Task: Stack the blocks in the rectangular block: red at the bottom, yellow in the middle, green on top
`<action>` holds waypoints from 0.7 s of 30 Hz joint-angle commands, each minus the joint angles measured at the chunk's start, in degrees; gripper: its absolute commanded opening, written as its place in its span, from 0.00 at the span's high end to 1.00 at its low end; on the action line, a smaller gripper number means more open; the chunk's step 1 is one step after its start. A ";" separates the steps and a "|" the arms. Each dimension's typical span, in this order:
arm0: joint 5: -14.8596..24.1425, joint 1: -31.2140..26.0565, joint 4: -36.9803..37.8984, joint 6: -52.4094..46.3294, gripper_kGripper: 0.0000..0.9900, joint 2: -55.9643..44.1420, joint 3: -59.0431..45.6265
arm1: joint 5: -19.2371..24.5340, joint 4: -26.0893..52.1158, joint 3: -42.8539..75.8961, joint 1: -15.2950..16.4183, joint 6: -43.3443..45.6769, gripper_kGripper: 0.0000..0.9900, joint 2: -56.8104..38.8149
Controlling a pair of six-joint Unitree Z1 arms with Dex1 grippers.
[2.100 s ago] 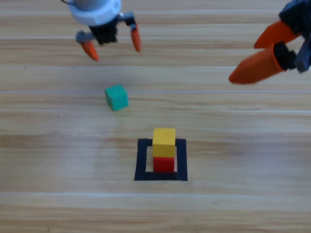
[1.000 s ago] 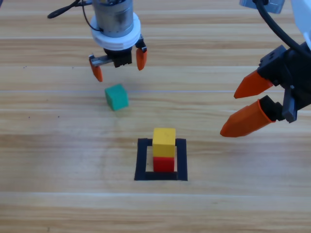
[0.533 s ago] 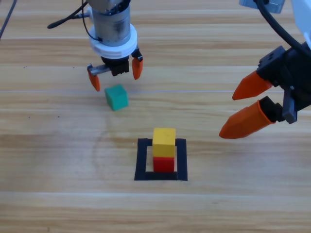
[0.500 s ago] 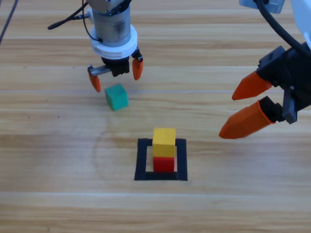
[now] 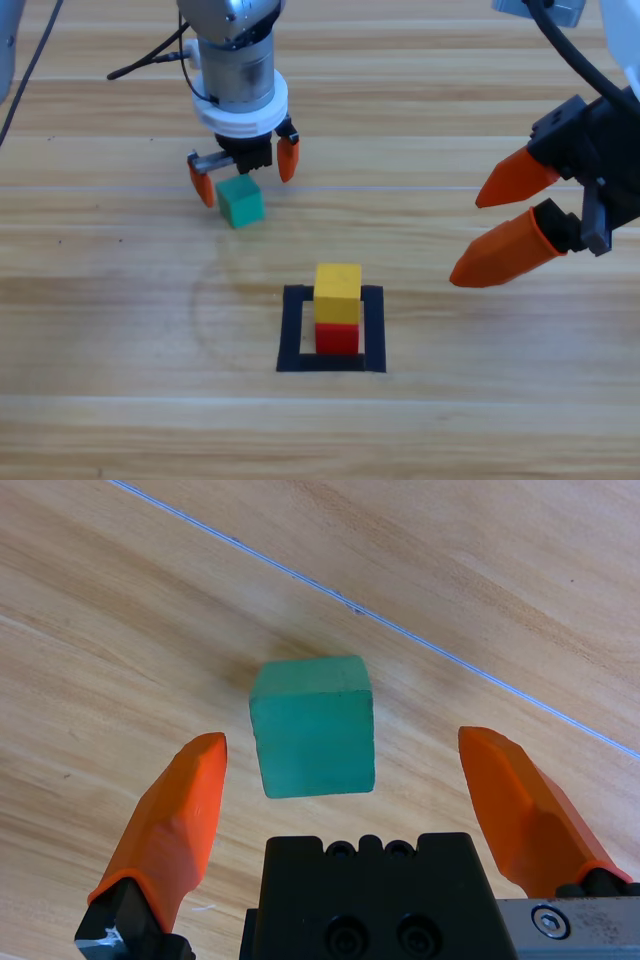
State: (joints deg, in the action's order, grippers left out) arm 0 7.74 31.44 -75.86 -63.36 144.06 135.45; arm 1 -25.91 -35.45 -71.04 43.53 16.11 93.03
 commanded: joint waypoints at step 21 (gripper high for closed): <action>-3.25 -2.61 -0.42 0.61 0.20 5.53 -0.36 | -1.16 0.29 1.96 1.29 0.24 0.00 1.01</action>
State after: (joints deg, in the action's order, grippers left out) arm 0 5.11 31.11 -75.86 -63.21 146.40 135.45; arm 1 -26.30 -35.45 -71.03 43.53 16.11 93.04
